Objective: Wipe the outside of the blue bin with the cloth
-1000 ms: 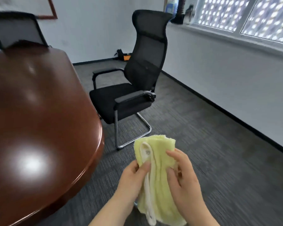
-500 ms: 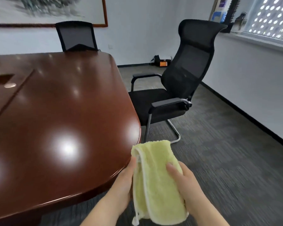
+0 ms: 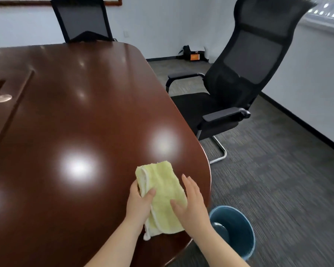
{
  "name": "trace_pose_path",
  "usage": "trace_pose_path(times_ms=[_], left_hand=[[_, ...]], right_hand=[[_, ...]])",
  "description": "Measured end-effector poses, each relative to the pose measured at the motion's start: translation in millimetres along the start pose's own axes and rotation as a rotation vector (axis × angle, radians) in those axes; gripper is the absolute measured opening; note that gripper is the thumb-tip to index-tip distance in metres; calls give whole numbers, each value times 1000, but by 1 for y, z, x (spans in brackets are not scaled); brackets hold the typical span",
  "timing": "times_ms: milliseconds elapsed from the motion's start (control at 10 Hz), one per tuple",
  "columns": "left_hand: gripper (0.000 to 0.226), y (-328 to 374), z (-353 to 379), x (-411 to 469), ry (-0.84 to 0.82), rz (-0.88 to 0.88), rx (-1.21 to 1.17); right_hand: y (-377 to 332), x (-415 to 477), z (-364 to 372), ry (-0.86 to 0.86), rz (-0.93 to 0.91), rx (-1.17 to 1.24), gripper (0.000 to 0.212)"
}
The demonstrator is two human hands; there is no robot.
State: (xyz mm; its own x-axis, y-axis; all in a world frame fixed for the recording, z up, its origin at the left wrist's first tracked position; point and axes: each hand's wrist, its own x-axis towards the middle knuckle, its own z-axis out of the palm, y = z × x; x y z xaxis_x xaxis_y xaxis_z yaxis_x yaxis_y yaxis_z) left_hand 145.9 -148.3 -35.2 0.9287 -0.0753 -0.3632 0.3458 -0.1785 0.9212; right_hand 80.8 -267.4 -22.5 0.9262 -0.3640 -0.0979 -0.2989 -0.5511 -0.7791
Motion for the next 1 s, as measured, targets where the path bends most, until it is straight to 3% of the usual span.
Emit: trace_pose_path(times_ms=[100, 200, 300, 400, 500, 600, 700, 1000], left_hand=[[74, -13, -8, 5, 61, 88, 248], [71, -24, -15, 3, 120, 332, 632], [61, -33, -23, 11, 24, 374, 921], [83, -33, -25, 15, 3, 363, 968], [98, -35, -24, 16, 9, 372, 948], [76, -36, -26, 17, 0, 349, 940], [60, -28, -27, 12, -17, 346, 871], [30, -11, -30, -66, 47, 435, 511]], right_hand=[[6, 2, 20, -115, -114, -326, 65], [8, 2, 27, -104, -173, -494, 59], [3, 3, 28, -62, -184, -726, 58], [5, 5, 30, -62, -193, -811, 47], [5, 4, 27, -86, -113, -750, 46], [11, 5, 31, -189, -116, -566, 50], [16, 2, 31, -155, -93, -512, 51], [17, -71, -15, 120, -123, -334, 33]])
